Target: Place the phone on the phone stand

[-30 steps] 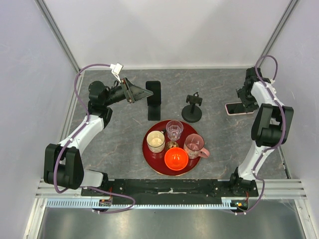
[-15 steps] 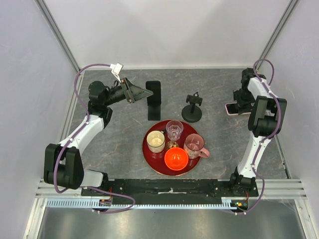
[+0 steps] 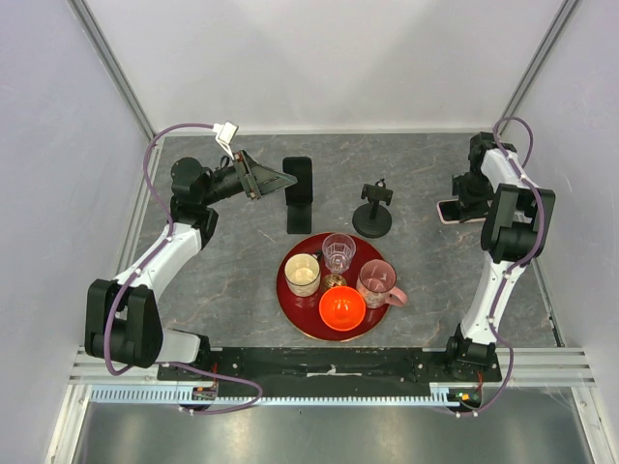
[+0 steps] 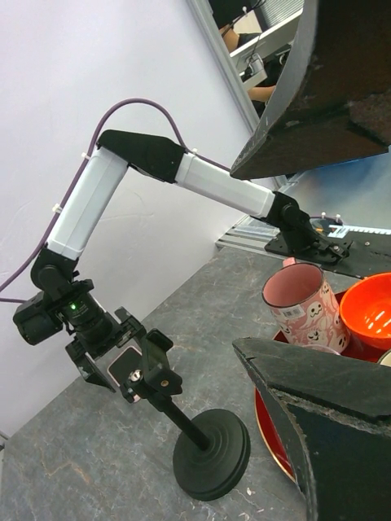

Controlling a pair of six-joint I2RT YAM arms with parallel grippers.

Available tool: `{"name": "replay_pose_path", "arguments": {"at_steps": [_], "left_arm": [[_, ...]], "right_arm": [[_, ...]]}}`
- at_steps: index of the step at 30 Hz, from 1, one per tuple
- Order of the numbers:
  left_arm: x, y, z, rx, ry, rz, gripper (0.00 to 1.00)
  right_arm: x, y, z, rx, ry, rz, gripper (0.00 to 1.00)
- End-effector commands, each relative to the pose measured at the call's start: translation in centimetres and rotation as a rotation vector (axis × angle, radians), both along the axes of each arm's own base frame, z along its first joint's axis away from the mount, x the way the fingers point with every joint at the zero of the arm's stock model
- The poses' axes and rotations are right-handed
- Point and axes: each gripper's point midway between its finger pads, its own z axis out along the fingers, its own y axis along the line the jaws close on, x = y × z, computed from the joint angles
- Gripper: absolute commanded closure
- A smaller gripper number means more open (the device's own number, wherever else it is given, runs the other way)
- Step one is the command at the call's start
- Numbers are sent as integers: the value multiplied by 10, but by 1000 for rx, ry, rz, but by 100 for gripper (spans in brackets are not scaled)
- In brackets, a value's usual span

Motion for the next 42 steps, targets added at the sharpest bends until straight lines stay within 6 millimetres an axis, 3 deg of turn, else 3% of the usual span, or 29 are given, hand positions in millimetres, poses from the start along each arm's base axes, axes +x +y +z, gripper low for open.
{"name": "replay_pose_path", "arguments": {"at_steps": [1, 10, 18, 25, 27, 30, 33, 35, 39, 42], "left_arm": [[-11, -1, 25, -25, -65, -30, 16], [-11, -1, 25, -26, -65, -31, 16], [-11, 0, 26, -27, -68, -31, 15], [-12, 0, 26, -28, -68, -31, 15], [-11, 0, 26, -27, -67, -31, 16], [-12, 0, 26, -27, -67, -31, 15], [-12, 0, 26, -28, -68, -31, 15], [-11, 0, 26, -27, -68, -31, 15], [-12, -1, 27, -28, -70, -33, 16], [-12, -1, 26, -27, -67, -33, 15]], "right_arm": [[-1, -1, -1, 26, 15, -31, 2], [-2, 3, -16, 80, 45, -37, 2], [-2, -6, -20, 39, 56, -49, 2], [-1, -7, -30, 40, 97, -5, 8], [-5, -7, -37, 40, 129, 15, 13], [-9, -9, -40, 34, 153, 27, 29], [-12, -7, -45, 44, 170, 46, 66], [-17, -5, -48, 50, 189, 64, 99], [-23, -4, -45, 32, 197, 93, 100], [-23, -6, -31, -7, 167, 108, 100]]}}
